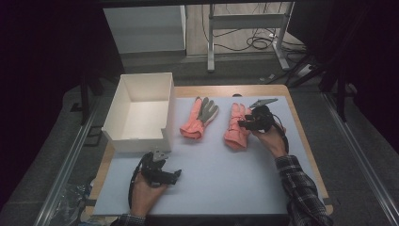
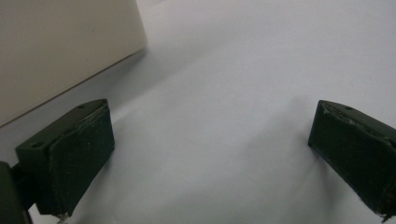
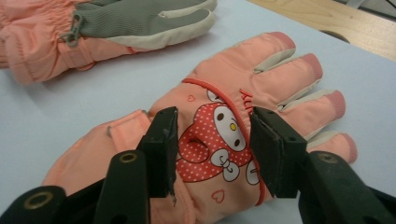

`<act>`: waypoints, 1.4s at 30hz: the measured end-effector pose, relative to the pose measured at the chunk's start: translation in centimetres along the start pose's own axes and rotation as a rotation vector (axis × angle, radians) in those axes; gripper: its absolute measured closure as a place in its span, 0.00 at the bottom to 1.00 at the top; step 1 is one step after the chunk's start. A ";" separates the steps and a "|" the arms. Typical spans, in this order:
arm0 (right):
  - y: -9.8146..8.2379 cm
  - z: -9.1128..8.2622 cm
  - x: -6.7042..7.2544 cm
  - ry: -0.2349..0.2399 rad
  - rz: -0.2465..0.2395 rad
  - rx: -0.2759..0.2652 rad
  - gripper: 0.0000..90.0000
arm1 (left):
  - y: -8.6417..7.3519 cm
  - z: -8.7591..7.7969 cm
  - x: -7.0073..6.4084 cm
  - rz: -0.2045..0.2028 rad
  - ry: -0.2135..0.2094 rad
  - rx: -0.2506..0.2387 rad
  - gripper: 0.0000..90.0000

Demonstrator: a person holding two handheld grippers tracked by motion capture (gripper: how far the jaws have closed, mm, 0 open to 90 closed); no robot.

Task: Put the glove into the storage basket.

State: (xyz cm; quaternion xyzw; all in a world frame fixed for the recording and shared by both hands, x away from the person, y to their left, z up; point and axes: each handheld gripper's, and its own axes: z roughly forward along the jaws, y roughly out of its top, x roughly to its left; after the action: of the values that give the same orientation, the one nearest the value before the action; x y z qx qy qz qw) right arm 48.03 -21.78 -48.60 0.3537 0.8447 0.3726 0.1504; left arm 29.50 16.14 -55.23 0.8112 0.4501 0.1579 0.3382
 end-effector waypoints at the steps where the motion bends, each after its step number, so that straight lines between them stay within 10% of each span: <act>1: -0.1 0.3 -0.1 -0.001 0.004 0.004 0.57 | 0.0 0.0 0.0 0.000 0.000 0.000 0.00; 17: -1.2 2.1 0.0 -0.010 0.034 0.032 0.94 | 0.0 0.0 0.0 0.004 0.001 0.000 0.00; 42: -0.4 -3.6 3.8 0.057 -0.004 -0.018 0.96 | 0.0 0.0 0.0 0.000 0.001 0.001 0.00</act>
State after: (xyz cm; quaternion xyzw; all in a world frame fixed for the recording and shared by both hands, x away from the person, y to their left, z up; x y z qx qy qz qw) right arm 43.27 -21.12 -46.40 0.3398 0.8459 0.3900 0.1301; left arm 29.50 16.14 -55.23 0.8114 0.4502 0.1580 0.3376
